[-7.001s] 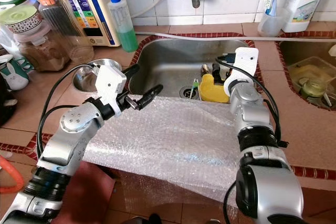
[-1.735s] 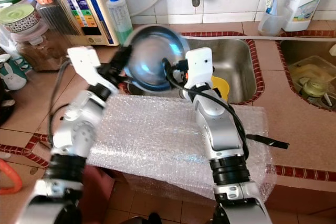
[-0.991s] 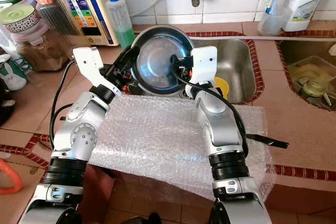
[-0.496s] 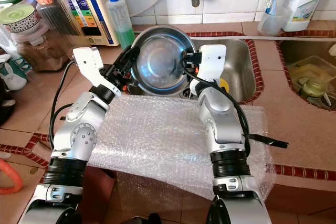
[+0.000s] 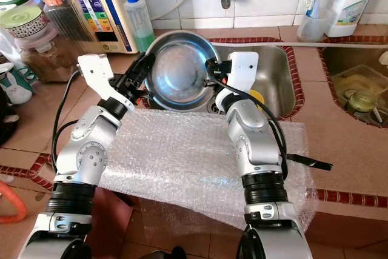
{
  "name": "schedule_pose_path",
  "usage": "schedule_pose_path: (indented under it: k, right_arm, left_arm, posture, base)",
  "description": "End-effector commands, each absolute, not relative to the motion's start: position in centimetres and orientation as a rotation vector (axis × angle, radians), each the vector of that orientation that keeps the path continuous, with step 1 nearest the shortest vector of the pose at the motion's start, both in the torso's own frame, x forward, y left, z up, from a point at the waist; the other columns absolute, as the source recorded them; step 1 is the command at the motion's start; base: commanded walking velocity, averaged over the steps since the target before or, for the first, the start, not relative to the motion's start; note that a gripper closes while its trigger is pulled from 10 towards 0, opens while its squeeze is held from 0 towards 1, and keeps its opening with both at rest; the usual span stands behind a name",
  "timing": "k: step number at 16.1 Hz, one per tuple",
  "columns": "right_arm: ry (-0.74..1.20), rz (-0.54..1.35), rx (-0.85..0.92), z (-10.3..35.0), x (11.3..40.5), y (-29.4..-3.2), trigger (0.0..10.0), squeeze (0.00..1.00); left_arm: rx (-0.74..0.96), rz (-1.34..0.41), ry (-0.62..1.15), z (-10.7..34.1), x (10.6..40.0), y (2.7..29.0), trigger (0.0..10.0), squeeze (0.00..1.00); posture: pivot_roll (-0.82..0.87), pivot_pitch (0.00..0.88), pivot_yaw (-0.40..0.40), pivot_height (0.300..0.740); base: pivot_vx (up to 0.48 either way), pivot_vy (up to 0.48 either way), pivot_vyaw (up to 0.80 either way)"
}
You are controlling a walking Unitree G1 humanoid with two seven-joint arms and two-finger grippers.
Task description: Kitchen organization
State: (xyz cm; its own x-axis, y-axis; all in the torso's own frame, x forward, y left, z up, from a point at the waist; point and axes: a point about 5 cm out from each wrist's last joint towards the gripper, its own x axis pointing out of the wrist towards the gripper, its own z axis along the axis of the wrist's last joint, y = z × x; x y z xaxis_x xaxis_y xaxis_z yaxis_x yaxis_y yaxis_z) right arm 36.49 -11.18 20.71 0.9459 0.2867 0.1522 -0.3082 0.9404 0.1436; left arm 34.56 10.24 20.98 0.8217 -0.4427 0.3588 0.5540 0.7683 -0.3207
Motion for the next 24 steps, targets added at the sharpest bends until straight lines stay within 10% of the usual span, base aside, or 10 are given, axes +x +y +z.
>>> schedule_pose_path:
  k: [1, 3, 4, 5, 24]
  right_arm:
    - [-0.066, 0.297, 0.180, 19.8, 36.7, -10.7, 0.0, 0.00]
    - [-0.062, 0.300, 0.178, 19.8, 36.7, -10.7, 0.0, 0.00]
    - [-0.064, 0.296, 0.179, 19.8, 36.7, -10.8, 0.0, 0.00]
    - [-0.069, 0.285, 0.180, 19.9, 36.7, -11.0, 0.0, 0.00]
    - [-0.174, -0.123, 0.004, 20.6, 37.9, -17.2, 0.0, 0.00]
  left_arm:
    - [-0.426, -0.594, -0.321, 21.9, 34.2, 9.9, 0.0, 0.00]
    - [-0.424, -0.607, -0.317, 21.9, 34.1, 9.7, 1.4, 0.00]
    - [-0.421, -0.622, -0.307, 21.9, 34.0, 9.4, 10.0, 0.60]
    - [-0.421, -0.640, -0.297, 21.8, 33.9, 9.2, 10.0, 1.00]
    - [-0.327, -0.924, -0.124, 19.9, 31.3, 6.7, 10.0, 1.00]
  posture:
    - [-0.21, 0.103, 0.187, 0.740]
    - [-0.21, 0.102, 0.187, 0.740]
    - [-0.21, 0.101, 0.185, 0.740]
    - [-0.21, 0.100, 0.184, 0.740]
    - [-0.21, 0.112, 0.189, 0.740]
  base:
    - [0.000, 0.000, 0.00]
    - [0.000, 0.000, 0.00]
    - [0.000, 0.000, 0.00]
    - [0.000, 0.000, 0.00]
    - [0.000, 0.000, 0.00]
